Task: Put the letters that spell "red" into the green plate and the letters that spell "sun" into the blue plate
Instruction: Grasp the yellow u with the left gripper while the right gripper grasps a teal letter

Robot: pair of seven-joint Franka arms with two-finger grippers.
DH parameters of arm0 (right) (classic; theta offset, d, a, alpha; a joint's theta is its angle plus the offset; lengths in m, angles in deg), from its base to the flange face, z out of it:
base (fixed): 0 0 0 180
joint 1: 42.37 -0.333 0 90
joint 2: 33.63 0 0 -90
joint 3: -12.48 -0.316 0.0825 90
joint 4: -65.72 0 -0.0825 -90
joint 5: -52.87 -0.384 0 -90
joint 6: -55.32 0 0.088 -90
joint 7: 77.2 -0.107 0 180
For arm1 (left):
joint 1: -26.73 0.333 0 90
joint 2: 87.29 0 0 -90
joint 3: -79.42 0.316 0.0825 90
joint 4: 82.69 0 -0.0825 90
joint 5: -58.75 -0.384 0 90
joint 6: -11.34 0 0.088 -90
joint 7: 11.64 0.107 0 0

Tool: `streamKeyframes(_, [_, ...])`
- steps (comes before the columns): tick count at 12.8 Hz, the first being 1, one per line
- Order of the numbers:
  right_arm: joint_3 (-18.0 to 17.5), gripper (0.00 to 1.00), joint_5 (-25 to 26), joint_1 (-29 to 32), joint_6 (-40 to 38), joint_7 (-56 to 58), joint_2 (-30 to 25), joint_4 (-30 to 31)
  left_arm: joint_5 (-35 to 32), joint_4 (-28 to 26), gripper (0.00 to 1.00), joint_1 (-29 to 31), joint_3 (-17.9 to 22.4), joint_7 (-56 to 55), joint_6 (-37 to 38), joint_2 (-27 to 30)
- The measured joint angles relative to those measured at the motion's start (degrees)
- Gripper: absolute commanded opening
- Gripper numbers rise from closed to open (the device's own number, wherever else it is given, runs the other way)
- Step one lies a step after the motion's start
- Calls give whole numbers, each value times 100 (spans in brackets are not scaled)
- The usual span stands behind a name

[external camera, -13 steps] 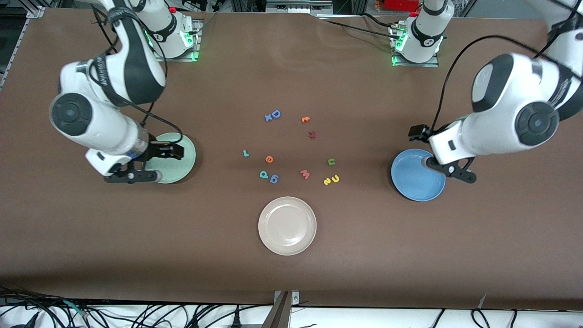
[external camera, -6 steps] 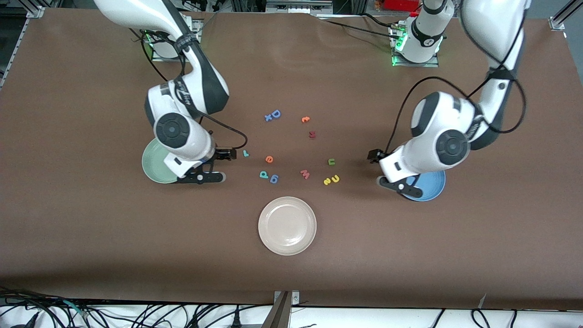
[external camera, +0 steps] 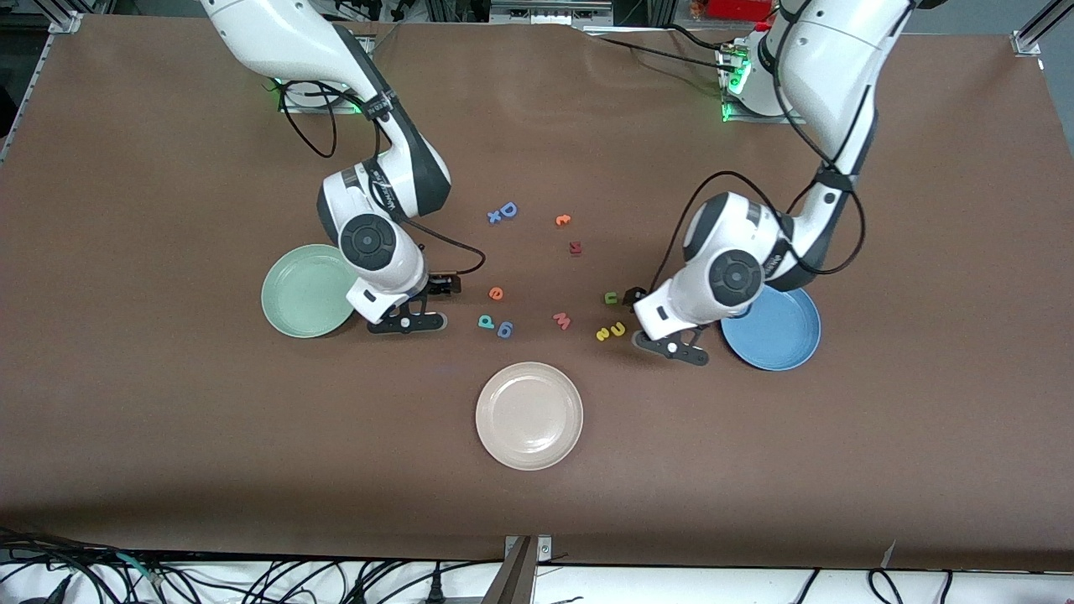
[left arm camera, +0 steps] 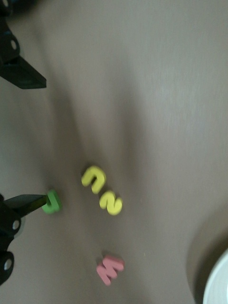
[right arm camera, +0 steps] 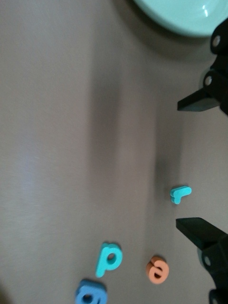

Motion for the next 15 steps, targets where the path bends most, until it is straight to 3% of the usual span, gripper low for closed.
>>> streamKeyframes(2, [-117, 98, 0, -5, 178, -15, 127, 49, -18, -2, 86, -182, 3, -120, -247, -103])
streamKeyframes(4, [-171, 80, -3, -7, 213, -32, 210, 50, -401, -3, 82, -236, 6, -111, -654, -240])
streamKeyframes(5, [-193, 78, -8, -7, 221, -33, 235, 50, -574, 1, 82, -260, 6, -111, -810, -307])
streamKeyframes(7, [-235, 65, -26, -7, 223, -37, 252, 51, -669, 3, 76, -310, 6, -109, -978, -400])
streamKeyframes(11, [-300, 64, -36, -8, 239, -39, 320, 53, -671, 2, 71, -412, 6, -107, -1165, -543])
streamKeyframes(12, [-305, 57, -37, -8, 268, -39, 347, 53, -671, 2, 70, -417, 6, -107, -1173, -573])
streamKeyframes(13, [-312, 57, -39, -13, 301, -56, 377, 53, -671, 2, 61, -416, 10, -107, -1178, -599])
streamKeyframes(15, [-316, 46, -40, -64, 332, -143, 416, 53, -672, 5, 37, -416, 21, -107, -1181, -609])
